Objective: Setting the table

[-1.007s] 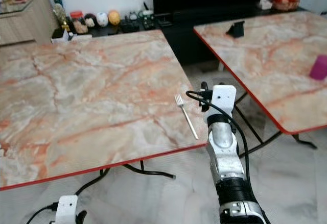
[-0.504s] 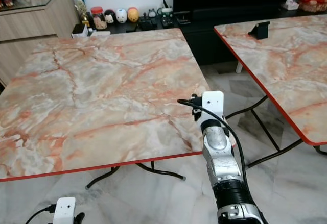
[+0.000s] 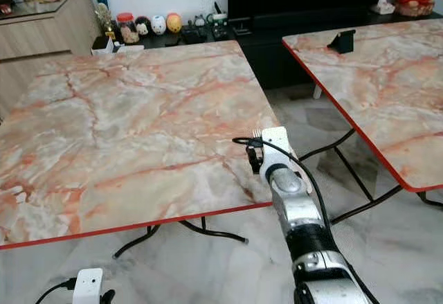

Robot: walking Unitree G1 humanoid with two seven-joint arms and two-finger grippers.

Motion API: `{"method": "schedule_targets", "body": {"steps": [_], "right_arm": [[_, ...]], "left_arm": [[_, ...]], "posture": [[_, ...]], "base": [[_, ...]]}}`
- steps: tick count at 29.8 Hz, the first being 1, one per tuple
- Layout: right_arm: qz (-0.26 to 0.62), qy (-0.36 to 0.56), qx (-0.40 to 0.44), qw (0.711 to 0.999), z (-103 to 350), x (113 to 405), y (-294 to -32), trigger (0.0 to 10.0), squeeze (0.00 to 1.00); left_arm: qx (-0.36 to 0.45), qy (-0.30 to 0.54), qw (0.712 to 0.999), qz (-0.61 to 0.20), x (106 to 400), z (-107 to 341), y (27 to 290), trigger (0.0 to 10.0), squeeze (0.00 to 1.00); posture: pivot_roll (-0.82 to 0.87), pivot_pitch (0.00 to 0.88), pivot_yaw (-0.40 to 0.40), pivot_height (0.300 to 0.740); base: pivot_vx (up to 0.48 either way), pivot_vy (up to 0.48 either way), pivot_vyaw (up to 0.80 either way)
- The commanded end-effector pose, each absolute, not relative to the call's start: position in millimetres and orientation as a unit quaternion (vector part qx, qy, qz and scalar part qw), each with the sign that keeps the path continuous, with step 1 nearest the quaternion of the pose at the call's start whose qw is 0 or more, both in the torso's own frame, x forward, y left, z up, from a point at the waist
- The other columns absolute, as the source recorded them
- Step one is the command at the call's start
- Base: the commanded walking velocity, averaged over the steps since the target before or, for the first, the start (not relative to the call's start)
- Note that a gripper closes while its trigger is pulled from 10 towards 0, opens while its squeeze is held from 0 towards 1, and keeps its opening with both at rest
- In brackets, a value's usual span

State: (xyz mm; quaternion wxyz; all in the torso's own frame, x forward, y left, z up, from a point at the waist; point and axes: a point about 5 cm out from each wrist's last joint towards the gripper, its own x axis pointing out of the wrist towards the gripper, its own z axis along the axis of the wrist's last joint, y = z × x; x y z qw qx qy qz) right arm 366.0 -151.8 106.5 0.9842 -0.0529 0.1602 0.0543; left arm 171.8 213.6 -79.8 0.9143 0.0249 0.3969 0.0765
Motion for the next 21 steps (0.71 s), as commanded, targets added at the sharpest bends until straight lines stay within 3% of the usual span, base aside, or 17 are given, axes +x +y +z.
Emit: {"method": "schedule_targets", "body": {"steps": [1, 21], "right_arm": [[0.056, 0.16, -0.053, 0.984, 111.9, 371.7, -150.2, 10.0, 0.0], [0.01, 0.199, -0.031, 0.979, 102.3, 376.6, -182.6, 10.0, 0.0]], "left_arm": [[0.029, 0.409, 0.909, 0.072, 168.2, -82.1, 213.8, 10.0, 0.0], [0.03, 0.405, 0.911, 0.077, 171.1, -80.5, 215.1, 10.0, 0.0]], "posture": [[-0.08, 0.0, 0.061, 0.74], [-0.06, 0.0, 0.059, 0.74]], "base": [[0.0, 0.0, 0.0], [0.0, 0.0, 0.0]]}}
